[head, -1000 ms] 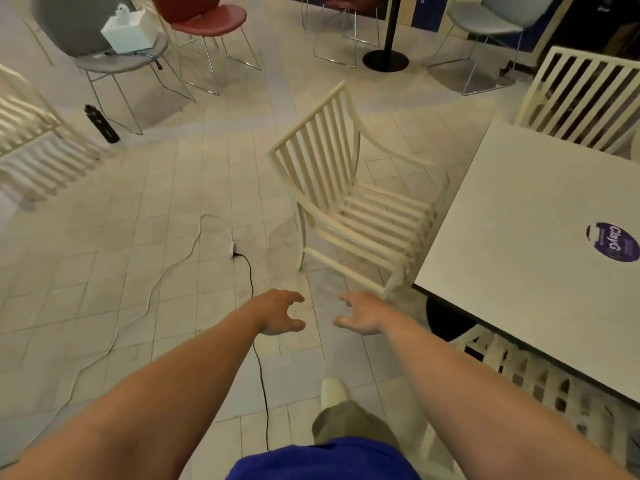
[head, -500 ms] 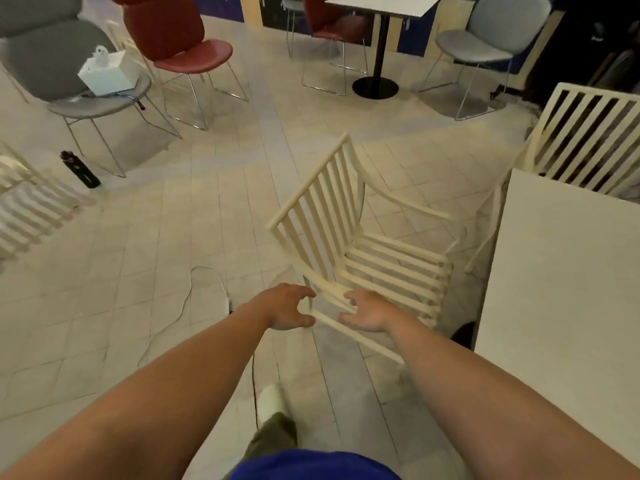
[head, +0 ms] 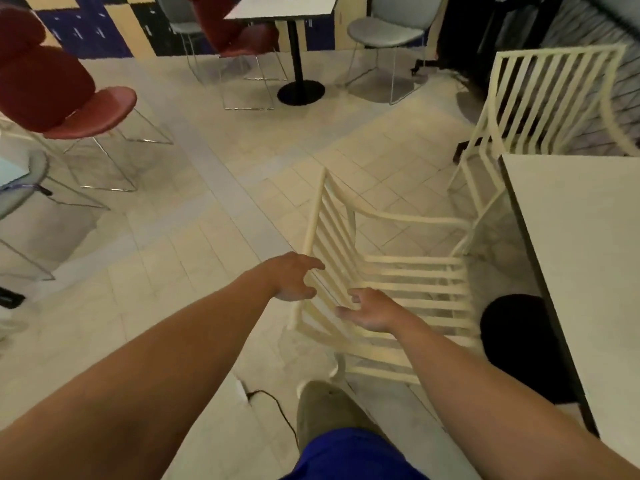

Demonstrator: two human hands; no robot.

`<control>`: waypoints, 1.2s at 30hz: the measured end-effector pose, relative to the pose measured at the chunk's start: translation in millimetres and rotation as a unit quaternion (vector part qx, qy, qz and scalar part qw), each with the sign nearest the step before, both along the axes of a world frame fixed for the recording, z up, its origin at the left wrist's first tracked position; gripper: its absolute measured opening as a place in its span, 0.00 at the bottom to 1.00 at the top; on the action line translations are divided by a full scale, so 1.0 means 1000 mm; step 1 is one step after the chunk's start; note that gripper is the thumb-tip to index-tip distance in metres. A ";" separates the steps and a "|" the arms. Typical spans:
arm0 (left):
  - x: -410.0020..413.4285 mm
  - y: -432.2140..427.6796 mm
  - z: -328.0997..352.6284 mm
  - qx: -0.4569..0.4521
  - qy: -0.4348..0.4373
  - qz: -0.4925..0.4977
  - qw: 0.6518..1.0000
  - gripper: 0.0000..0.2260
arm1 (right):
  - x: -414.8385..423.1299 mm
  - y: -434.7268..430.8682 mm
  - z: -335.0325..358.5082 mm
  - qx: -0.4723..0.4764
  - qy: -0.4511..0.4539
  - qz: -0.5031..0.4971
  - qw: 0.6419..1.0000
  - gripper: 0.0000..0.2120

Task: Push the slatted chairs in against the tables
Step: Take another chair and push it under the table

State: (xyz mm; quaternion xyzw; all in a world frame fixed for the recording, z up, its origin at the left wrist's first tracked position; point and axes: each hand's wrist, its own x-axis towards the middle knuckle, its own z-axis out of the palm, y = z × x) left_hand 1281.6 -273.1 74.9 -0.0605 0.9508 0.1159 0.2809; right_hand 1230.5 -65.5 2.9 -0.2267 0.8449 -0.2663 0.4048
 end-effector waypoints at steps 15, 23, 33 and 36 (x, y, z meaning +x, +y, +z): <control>-0.212 -0.108 -0.047 -0.090 -0.072 -0.290 0.950 0.33 | -0.072 -0.129 -0.050 -0.017 -0.090 -0.212 0.973 0.46; -0.283 -0.072 -0.090 -0.144 -0.128 -0.533 0.824 0.33 | -0.054 -0.153 -0.071 -0.003 -0.161 -0.351 0.922 0.48; -0.341 -0.097 -0.133 -0.063 -0.285 -0.663 0.690 0.31 | -0.065 -0.229 -0.066 0.106 -0.190 -0.518 0.827 0.38; -0.355 -0.118 -0.128 -0.060 -0.220 -0.722 0.653 0.33 | -0.059 -0.243 -0.060 0.157 -0.183 -0.551 0.799 0.36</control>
